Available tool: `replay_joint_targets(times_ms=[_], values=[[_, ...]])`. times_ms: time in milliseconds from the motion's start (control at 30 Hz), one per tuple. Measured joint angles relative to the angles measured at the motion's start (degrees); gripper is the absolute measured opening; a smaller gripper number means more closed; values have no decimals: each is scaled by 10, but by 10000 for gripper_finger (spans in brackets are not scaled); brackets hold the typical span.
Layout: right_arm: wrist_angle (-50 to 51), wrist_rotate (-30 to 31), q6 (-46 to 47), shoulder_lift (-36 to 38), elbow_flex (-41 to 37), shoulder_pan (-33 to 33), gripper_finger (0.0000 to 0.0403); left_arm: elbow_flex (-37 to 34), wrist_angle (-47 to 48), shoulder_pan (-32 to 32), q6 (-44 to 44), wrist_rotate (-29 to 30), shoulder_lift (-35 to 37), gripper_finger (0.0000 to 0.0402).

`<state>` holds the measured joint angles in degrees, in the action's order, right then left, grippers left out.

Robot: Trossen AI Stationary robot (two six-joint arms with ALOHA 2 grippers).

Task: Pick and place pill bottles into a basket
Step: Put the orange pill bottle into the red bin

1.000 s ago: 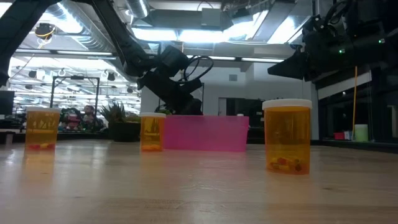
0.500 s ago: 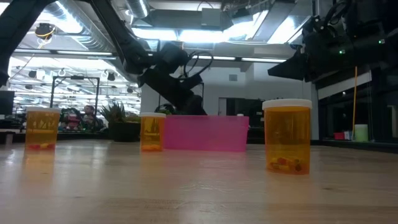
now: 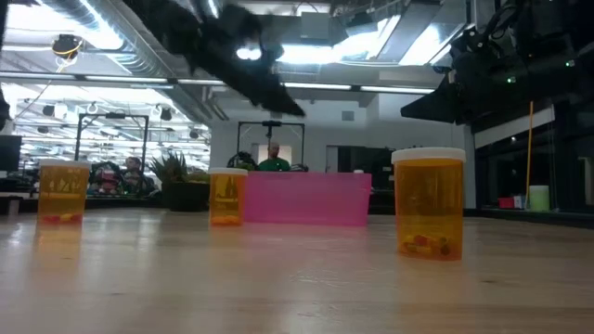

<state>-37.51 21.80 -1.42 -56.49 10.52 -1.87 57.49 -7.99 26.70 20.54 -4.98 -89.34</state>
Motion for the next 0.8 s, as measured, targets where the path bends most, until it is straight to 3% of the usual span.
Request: replay_joint_targets(times_ms=[267, 433, 600, 733, 800], values=[[26, -10, 29, 0, 0, 0, 35, 0, 198, 0, 3, -41, 160, 161], [39, -39, 28, 0, 0, 1, 35, -67, 215, 0, -21, -70, 242, 88], [53, -40, 21, 0, 0, 1, 35, -167, 168, -1, -58, -80, 327, 10], [71, -40, -20, 0, 0, 1, 35, -276, 50, -1, -68, -144, 391, 6], [70, -41, -28, 0, 0, 1, 35, -325, -17, -1, -85, -142, 419, 3]])
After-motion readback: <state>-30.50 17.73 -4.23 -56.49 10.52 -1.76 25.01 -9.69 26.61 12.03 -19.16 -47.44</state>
